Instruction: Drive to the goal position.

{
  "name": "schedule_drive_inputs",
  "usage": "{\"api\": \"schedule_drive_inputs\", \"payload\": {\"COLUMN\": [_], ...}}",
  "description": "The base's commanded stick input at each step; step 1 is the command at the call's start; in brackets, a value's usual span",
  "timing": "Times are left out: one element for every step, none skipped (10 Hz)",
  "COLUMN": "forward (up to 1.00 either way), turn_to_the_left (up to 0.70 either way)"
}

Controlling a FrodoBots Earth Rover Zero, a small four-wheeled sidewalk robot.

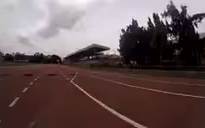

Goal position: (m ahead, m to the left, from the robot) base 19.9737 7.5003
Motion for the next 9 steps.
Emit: {"api": "schedule_drive_inputs", "payload": {"forward": [0.7,0.7,0.7,0.7,0.7,0.7,0.7,0.7,0.7], "turn_to_the_left": [0.05,0.11,0.08,0.0,0.0,0.02,0.13,0.04,0.0]}}
